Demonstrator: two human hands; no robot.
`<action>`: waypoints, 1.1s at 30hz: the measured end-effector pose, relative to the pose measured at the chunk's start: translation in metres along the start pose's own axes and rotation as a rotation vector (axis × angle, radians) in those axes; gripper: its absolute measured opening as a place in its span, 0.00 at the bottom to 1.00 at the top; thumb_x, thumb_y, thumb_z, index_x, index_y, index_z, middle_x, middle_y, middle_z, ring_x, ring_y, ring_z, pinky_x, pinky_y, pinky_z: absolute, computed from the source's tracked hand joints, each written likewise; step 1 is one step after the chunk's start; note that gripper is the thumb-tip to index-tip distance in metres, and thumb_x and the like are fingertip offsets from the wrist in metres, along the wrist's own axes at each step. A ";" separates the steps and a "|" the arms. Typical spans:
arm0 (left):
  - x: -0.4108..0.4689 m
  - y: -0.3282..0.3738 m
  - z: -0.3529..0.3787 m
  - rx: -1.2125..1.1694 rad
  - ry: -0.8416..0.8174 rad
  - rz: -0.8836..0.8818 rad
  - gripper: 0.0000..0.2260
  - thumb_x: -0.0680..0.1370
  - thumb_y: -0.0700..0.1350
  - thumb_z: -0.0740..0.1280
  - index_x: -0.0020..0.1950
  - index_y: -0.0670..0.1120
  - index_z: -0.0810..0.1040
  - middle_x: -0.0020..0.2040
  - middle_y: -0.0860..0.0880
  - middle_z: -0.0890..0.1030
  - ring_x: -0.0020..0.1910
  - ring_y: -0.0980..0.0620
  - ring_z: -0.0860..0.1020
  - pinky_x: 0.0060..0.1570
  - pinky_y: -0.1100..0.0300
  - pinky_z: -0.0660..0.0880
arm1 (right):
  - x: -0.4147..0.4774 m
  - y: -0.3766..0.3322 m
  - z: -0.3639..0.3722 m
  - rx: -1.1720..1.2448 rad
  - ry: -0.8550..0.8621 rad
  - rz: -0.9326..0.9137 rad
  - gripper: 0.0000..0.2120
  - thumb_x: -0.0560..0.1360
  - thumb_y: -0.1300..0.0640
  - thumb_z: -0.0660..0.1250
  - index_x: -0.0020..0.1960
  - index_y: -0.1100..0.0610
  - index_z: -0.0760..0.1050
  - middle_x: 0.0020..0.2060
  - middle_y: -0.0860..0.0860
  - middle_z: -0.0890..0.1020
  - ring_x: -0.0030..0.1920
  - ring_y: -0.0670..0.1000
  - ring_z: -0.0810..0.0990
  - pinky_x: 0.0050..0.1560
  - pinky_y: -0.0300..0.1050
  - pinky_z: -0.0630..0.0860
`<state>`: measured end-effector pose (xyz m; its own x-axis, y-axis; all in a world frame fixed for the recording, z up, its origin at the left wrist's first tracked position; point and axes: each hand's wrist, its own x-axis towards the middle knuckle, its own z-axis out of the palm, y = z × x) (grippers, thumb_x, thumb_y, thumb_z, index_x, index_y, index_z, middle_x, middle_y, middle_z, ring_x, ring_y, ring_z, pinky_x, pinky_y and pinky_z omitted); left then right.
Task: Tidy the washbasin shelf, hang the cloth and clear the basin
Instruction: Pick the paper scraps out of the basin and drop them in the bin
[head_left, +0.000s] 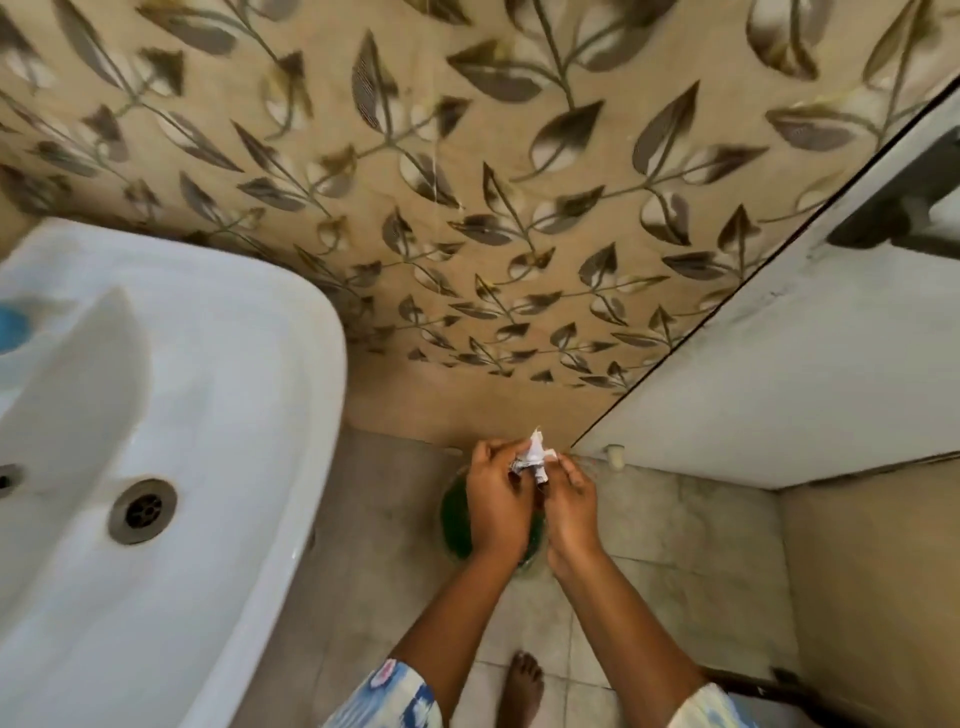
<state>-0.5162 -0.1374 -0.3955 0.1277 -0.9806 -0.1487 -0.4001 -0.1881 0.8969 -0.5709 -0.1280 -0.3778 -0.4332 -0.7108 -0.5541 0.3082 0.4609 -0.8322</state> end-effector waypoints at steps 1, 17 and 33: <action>0.001 -0.013 0.013 0.016 -0.013 -0.030 0.12 0.74 0.32 0.66 0.56 0.40 0.80 0.53 0.43 0.79 0.49 0.50 0.78 0.54 0.57 0.77 | 0.012 0.015 -0.005 -0.009 0.012 0.020 0.12 0.80 0.63 0.56 0.51 0.63 0.78 0.52 0.65 0.81 0.49 0.58 0.80 0.52 0.50 0.77; 0.011 -0.261 0.143 0.107 -0.302 -0.239 0.13 0.77 0.32 0.61 0.62 0.37 0.74 0.58 0.46 0.76 0.61 0.44 0.74 0.53 0.79 0.65 | 0.184 0.259 -0.044 -0.071 -0.015 0.387 0.14 0.80 0.62 0.56 0.60 0.68 0.73 0.46 0.59 0.79 0.42 0.51 0.78 0.44 0.40 0.75; 0.051 -0.357 0.174 0.395 -0.788 -0.193 0.26 0.78 0.35 0.60 0.74 0.37 0.54 0.76 0.38 0.55 0.75 0.43 0.55 0.73 0.55 0.52 | 0.269 0.347 -0.045 -0.304 -0.068 0.590 0.12 0.80 0.61 0.55 0.55 0.62 0.76 0.46 0.59 0.79 0.44 0.52 0.82 0.49 0.46 0.76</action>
<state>-0.5250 -0.1303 -0.7960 -0.3762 -0.6561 -0.6543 -0.7374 -0.2155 0.6401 -0.6186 -0.1350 -0.8169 -0.2075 -0.3209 -0.9241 0.2206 0.9050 -0.3638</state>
